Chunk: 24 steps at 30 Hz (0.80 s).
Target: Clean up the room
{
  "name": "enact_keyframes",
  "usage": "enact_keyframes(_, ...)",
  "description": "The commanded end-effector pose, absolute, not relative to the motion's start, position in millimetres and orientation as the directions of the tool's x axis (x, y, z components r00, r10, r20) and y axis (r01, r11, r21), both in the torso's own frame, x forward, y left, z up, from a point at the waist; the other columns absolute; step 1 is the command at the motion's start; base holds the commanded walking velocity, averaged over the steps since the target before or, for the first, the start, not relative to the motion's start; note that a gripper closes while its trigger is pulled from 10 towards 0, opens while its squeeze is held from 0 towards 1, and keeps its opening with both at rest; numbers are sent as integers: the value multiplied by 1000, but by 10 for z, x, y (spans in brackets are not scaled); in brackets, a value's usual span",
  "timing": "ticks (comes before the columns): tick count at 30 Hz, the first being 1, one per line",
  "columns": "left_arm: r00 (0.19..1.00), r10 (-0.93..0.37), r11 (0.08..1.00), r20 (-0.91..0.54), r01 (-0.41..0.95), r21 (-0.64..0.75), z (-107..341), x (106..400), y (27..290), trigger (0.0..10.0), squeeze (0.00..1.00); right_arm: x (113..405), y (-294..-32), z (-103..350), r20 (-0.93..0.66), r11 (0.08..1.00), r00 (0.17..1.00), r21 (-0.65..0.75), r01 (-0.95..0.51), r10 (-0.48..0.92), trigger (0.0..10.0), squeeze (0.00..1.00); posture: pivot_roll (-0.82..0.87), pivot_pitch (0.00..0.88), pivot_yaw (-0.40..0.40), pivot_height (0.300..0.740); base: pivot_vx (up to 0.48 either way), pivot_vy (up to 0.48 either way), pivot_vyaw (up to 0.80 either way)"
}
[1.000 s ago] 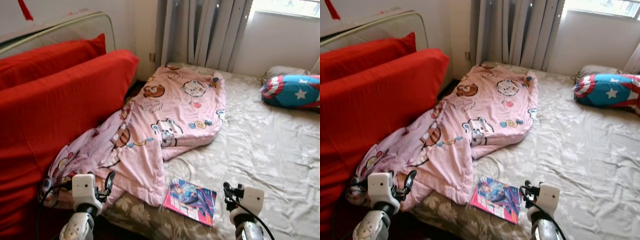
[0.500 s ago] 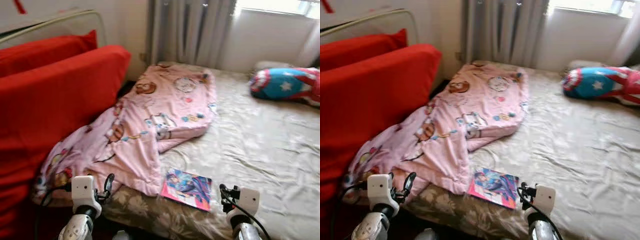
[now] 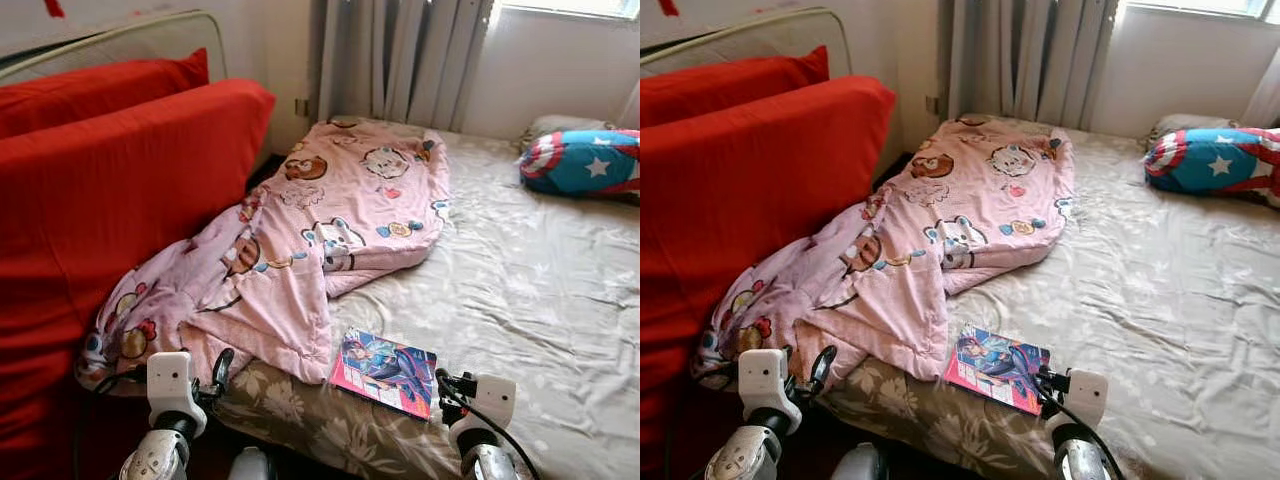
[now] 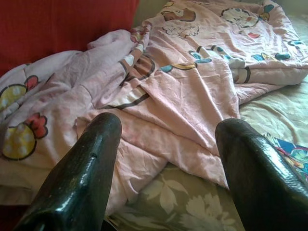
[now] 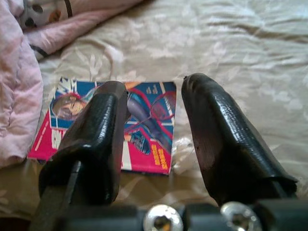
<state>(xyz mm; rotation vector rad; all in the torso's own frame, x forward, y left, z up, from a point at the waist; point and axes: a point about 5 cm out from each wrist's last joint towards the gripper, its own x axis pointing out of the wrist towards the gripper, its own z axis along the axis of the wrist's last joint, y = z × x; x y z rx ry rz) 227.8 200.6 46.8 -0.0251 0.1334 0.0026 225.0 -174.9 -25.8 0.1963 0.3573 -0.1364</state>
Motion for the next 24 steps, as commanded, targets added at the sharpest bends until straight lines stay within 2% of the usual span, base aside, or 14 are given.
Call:
enact_keyframes(1,989,-16,999,-144,11,-35,467,2287,1975,10000,0,2268,-1748,-254,-358,972,929,167,164,-95,10000,0,60,0,-31,641,0,0,0)
enact_keyframes(18,990,-19,999,-143,13,-38,480,2300,1987,10000,0,2293,-1737,-265,-363,973,927,165,163,-94,10000,0,68,0,-29,636,0,0,0)
enact_keyframes(24,989,-22,999,-143,17,-40,482,2297,1978,10000,0,2296,-1723,-252,-341,970,935,180,163,-94,10000,0,69,0,-29,611,0,0,0)
